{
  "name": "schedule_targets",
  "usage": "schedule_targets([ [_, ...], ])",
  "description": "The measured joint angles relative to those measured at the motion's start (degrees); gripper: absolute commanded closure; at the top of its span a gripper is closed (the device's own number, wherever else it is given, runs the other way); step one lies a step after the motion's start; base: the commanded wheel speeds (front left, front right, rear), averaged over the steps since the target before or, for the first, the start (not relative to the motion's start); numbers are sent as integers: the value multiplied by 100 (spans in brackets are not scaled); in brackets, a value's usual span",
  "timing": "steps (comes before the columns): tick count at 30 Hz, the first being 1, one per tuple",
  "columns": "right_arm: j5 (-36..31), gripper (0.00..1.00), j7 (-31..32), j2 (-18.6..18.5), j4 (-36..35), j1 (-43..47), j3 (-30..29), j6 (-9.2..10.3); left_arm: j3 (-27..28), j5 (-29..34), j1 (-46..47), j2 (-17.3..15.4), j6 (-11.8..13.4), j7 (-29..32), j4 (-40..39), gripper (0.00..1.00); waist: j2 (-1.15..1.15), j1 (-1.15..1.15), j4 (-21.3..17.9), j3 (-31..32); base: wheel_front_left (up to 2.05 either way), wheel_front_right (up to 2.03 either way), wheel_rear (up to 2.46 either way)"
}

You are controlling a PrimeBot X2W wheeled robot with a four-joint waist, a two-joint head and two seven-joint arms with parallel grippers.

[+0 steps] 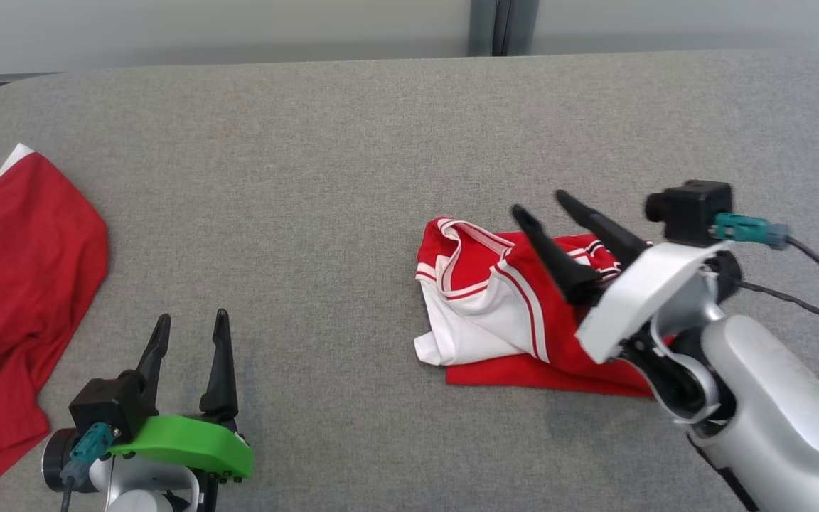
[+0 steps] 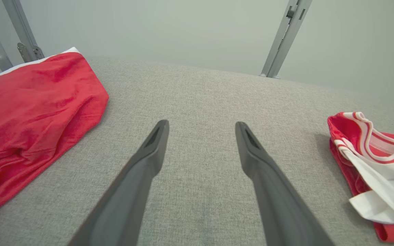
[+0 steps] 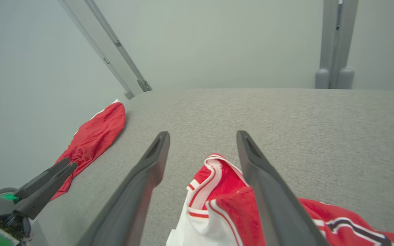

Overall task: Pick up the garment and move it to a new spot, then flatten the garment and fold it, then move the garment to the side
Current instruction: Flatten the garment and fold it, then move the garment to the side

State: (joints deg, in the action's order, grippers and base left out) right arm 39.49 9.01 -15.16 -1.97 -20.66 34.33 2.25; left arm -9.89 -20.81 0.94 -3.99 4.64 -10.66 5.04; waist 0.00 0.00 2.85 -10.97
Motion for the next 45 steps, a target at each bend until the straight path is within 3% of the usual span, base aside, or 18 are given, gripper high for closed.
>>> schedule_targets([
  [4, 145, 0, -180, -513, 271, 558, -750, 377, 5, -2, -26, 1, 1, -4, -11, 0, 0, 0, -45, 15, 0, 0, 0],
  [9, 668, 0, -355, -642, 682, 1321, -1328, 398, -11, -2, -76, 2, 1, -4, -35, 0, 0, 0, -68, -23, 0, 0, 0],
  [16, 1070, 0, -423, -634, 1081, 1770, -1530, 389, -13, -2, -79, -4, 1, -4, -82, 0, 0, 0, -63, -92, 0, 0, 0],
  [22, 1381, 0, -386, -486, 1256, 1698, -1525, 125, -109, -1, -74, -12, 1, 9, -122, 0, 0, 0, -37, -172, 0, 0, 0],
  [31, 1724, 0, -189, -425, 1780, 1283, -1618, -54, -164, -1, -26, -12, -1, 37, -111, 0, 0, 0, 128, -243, 0, 0, 0],
  [32, 1790, 46, -164, -412, 1828, 1240, -1649, -92, -166, -1, -10, -11, -1, 37, -97, 0, 0, 0, 152, -246, 0, 0, 0],
  [33, 1848, 85, -122, -408, 1872, 1198, -1659, -143, -174, -1, 7, -11, -1, 37, -80, 0, 0, 0, 174, -246, 0, 0, 0],
  [34, 1885, 100, -79, -415, 1898, 1161, -1657, -208, -185, -1, 23, -9, -1, 36, -65, 0, 0, 0, 198, -244, 0, 0, 0],
  [40, 1912, 100, 25, -631, 1680, 855, -1619, -651, -189, -20, 26, 12, -1, -7, 34, 0, 0, 0, 349, -175, 0, 0, 0],
  [45, 1881, 100, 298, -868, 1298, 580, -1411, -829, -177, -74, 24, 33, -1, -57, 138, 0, 0, 0, 415, -73, 0, 0, 0],
])
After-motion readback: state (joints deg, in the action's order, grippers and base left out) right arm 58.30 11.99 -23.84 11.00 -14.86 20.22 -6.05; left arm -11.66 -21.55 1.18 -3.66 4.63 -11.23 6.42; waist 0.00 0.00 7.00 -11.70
